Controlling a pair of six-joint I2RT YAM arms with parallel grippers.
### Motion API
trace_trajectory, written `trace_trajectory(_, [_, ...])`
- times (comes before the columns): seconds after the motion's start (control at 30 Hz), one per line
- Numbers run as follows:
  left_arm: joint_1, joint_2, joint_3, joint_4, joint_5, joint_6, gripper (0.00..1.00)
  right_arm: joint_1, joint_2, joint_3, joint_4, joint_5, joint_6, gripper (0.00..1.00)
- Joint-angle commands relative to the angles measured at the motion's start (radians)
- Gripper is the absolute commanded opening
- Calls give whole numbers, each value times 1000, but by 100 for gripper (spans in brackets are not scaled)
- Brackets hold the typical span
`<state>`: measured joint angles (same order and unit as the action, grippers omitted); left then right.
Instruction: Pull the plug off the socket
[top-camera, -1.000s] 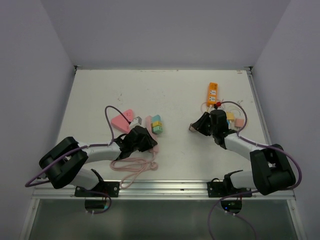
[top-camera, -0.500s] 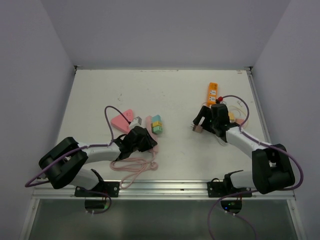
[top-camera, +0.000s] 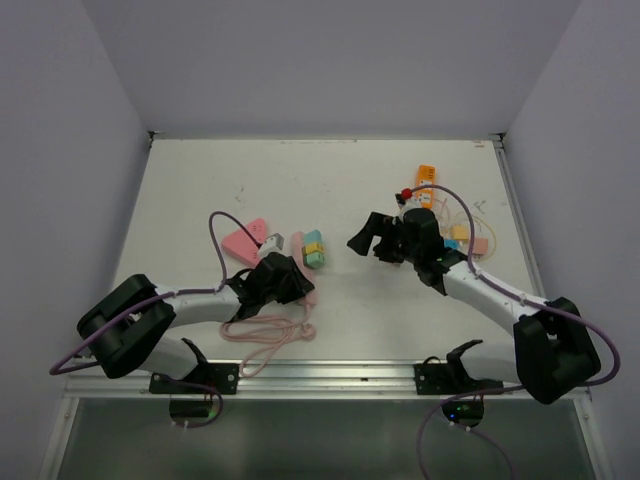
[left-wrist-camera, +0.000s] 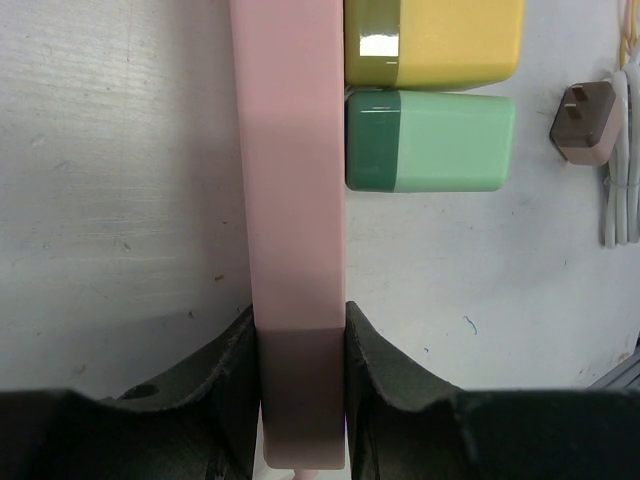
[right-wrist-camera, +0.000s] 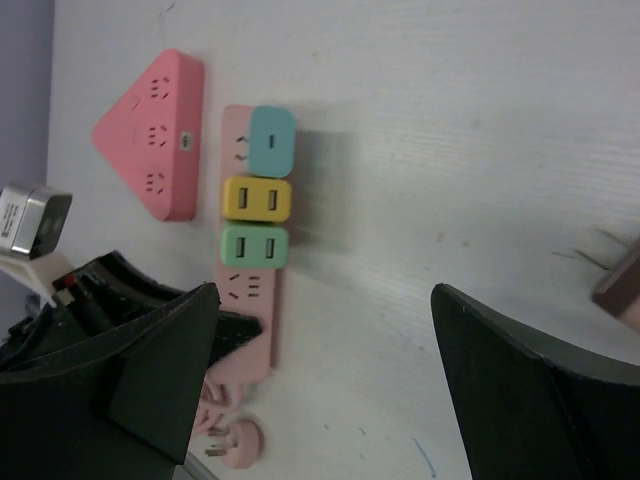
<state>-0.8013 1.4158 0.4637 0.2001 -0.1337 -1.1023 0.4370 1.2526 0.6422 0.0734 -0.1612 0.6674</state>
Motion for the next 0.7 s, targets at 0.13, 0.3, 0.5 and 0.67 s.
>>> trace_trajectory(0.13, [7, 9, -39, -82, -15, 70, 0, 135, 178, 76, 238, -93, 107, 91])
trace_trajectory(0.3, [7, -8, -51, -71, -14, 71, 0, 200, 267, 114, 282, -81, 126, 91])
trace_trajectory(0.5, [7, -6, -53, -64, -9, 74, 0, 235, 378, 149, 319, -100, 139, 89])
trace_trajectory(0.67, [8, -3, -51, -60, -6, 78, 0, 243, 444, 172, 350, -116, 153, 84])
